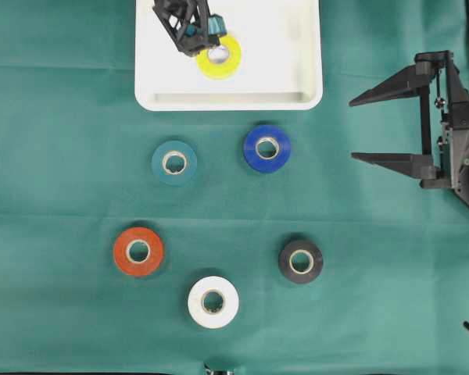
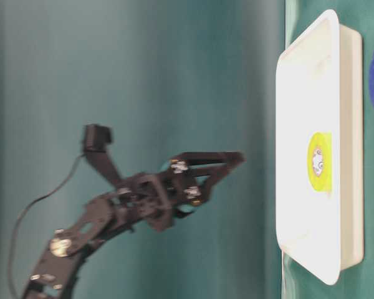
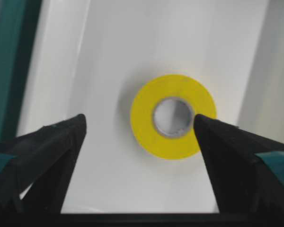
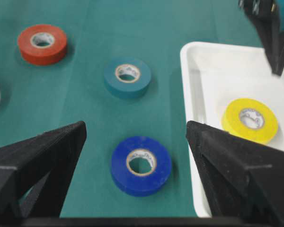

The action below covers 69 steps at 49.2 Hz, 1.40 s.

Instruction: Pick up the tape from a random location and place it into the white case.

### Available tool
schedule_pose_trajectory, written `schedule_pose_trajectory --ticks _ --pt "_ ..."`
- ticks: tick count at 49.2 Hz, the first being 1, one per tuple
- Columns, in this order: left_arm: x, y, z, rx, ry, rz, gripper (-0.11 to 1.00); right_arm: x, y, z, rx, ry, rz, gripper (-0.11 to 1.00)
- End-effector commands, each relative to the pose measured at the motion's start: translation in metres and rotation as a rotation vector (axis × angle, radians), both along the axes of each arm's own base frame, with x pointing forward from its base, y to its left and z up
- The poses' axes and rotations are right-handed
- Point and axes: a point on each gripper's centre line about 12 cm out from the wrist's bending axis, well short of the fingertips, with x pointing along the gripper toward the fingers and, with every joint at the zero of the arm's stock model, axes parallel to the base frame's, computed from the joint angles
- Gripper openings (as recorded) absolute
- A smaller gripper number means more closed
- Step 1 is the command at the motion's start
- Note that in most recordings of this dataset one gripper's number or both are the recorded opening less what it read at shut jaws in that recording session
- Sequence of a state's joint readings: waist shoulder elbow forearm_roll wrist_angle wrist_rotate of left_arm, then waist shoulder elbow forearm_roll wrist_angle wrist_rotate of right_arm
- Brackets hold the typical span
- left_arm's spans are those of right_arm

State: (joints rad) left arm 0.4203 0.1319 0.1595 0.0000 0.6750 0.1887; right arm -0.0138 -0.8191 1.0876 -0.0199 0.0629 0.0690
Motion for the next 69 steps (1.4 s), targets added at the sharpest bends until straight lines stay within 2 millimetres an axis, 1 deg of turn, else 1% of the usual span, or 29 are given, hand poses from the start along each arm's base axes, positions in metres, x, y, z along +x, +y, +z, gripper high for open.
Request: schedule_pose_trajectory --ticks 1,5,13,18,21,28,34,40,49,56,62,66,69 --pt "-0.001 -0.004 0.040 0.023 -0.058 -0.005 0.99 0.003 0.000 0.010 -0.002 -0.026 0.001 0.92" --pt "-0.003 -0.007 0.053 0.023 -0.060 -0.008 0.99 0.003 0.000 0.009 -0.003 -0.024 0.001 0.92" --pt "-0.005 -0.021 0.086 0.039 -0.102 -0.036 0.99 0.003 0.000 0.010 -0.002 -0.026 -0.001 0.92" --pt "-0.009 -0.030 0.101 0.050 -0.130 -0.053 0.99 0.003 0.000 0.010 -0.003 -0.028 0.001 0.92" --pt "-0.011 -0.033 0.106 0.054 -0.140 -0.057 0.99 0.003 0.000 0.010 -0.003 -0.029 -0.001 0.92" --pt "-0.017 -0.035 0.108 0.050 -0.131 -0.055 0.99 0.004 0.000 0.011 -0.003 -0.032 0.001 0.92" --pt "-0.015 -0.041 0.108 0.045 -0.121 -0.069 0.99 0.004 0.000 0.012 0.000 -0.034 0.000 0.92" --pt "-0.011 -0.063 0.105 0.031 -0.105 -0.117 0.99 0.004 0.000 0.012 -0.002 -0.034 -0.001 0.92" --pt "-0.005 -0.111 0.099 -0.005 -0.082 -0.205 0.99 0.004 0.000 0.012 0.000 -0.034 -0.001 0.92" --pt "-0.007 -0.144 0.093 -0.029 -0.100 -0.250 0.99 0.004 0.000 0.012 -0.002 -0.032 0.001 0.92" --pt "-0.011 -0.162 0.091 -0.052 -0.133 -0.258 0.99 0.004 0.000 0.012 -0.002 -0.034 0.001 0.92" --pt "-0.015 -0.168 0.089 -0.059 -0.146 -0.263 0.99 0.004 0.000 0.012 -0.002 -0.035 0.001 0.92" --pt "-0.018 -0.169 0.088 -0.059 -0.149 -0.265 0.99 0.004 0.000 0.012 0.000 -0.035 -0.001 0.92"
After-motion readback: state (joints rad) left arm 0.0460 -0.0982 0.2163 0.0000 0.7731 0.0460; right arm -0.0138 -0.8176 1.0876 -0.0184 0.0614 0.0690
